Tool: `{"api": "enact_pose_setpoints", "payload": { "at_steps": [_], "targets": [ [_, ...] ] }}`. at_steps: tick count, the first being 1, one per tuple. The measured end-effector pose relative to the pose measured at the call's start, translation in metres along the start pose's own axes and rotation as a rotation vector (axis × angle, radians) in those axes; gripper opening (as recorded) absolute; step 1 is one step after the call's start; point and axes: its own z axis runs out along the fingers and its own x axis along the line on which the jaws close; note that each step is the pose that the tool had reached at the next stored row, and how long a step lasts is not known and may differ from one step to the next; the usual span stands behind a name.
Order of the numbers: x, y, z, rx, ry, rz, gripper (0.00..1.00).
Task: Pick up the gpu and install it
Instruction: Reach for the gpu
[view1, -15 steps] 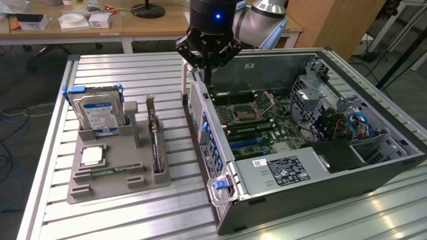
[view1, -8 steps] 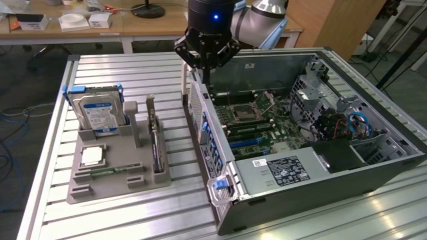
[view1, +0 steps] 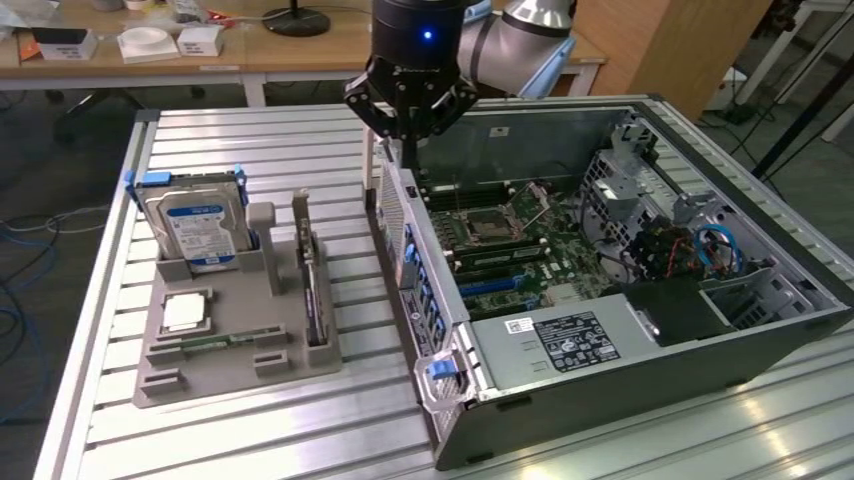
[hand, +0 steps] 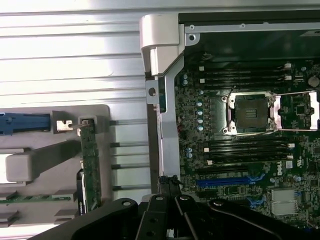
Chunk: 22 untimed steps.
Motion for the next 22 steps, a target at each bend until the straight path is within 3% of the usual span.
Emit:
{"api": "enact_pose_setpoints", "payload": {
  "at_steps": [22],
  "targets": [
    [0.0097, -0.0009, 0.0029, 0.0001, 0.0000, 0.000, 0.11]
  ]
}}
